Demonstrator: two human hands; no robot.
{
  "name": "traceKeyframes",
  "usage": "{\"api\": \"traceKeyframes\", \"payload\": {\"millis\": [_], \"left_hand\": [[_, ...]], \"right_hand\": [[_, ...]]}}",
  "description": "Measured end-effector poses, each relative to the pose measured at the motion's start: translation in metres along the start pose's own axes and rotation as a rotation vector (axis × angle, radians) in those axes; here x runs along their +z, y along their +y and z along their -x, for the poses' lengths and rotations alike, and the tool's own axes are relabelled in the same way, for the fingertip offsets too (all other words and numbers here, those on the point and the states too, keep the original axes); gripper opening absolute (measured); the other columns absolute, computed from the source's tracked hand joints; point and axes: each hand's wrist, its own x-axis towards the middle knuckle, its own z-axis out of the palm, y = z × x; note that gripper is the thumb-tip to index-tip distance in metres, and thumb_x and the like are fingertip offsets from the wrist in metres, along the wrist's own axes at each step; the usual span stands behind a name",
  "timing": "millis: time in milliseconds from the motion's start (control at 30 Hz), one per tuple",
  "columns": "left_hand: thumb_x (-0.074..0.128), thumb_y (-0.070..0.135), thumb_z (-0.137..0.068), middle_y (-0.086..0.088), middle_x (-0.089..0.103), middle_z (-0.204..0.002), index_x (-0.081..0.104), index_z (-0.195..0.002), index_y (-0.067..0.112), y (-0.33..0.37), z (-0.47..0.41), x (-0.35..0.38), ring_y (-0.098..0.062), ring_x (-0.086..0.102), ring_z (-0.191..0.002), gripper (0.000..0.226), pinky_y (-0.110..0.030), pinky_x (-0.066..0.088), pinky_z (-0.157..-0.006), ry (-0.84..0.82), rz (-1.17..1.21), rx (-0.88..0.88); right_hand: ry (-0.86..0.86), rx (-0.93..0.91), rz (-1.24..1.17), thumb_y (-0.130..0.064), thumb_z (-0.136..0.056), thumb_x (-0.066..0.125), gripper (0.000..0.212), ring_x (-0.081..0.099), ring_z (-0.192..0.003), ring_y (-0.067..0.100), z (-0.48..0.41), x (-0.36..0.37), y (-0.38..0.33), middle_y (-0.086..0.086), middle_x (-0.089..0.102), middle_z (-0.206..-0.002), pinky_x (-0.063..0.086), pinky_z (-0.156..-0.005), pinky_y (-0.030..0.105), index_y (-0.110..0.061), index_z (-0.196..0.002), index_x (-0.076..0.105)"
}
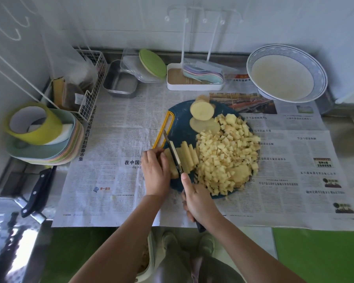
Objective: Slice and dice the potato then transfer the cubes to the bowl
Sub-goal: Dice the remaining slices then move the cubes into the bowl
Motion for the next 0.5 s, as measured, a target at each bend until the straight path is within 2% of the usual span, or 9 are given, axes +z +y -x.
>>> {"api": "traceKeyframes", "payload": {"millis": [67,233,400,500], "left_hand": [[0.036,0.033,-0.092,0.001,0.047,-0.100,0.055,-0.101,0.005,-0.001,0.000,-0.001,-0.010,0.043,-0.094,0.034,-0.020,0.033,-0.087,0.000,0.014,-0.018],[0.051,0.011,-0.093,-0.003,0.047,-0.097,0.052,-0.096,0.006,0.000,-0.001,0.001,-0.015,0.044,-0.090,0.006,-0.028,0.040,-0.083,-0.002,0.008,-0.040],[0.044,0.031,-0.090,-0.002,0.046,-0.095,0.051,-0.093,0.007,0.003,-0.001,0.000,-0.018,0.046,-0.088,0.026,-0.030,0.041,-0.081,0.020,0.005,-0.017],[0.047,0.023,-0.091,-0.002,0.045,-0.095,0.051,-0.092,0.008,0.003,-0.001,0.000,-0.019,0.046,-0.087,0.016,-0.034,0.043,-0.080,0.026,-0.002,-0.003]], "right_hand": [[0.001,0.015,-0.055,-0.068,-0.089,0.023,0.069,0.031,-0.035,0.011,0.003,-0.002,-0.001,-0.006,0.030,-0.038,0.030,-0.047,0.032,-0.010,-0.055,0.035],[-0.073,0.118,-0.281,-0.064,-0.093,0.031,0.064,0.033,-0.036,0.017,0.019,-0.011,-0.011,0.001,0.032,-0.044,0.031,-0.039,0.024,-0.008,-0.065,0.042],[-0.093,0.120,-0.325,-0.060,-0.095,0.032,0.061,0.032,-0.035,0.017,0.030,-0.017,-0.014,0.002,0.031,-0.044,0.031,-0.038,0.023,-0.010,-0.061,0.040],[-0.115,0.143,-0.324,-0.061,-0.095,0.032,0.062,0.030,-0.036,0.018,0.033,-0.017,-0.014,0.003,0.030,-0.045,0.029,-0.037,0.022,-0.010,-0.061,0.039]]}}
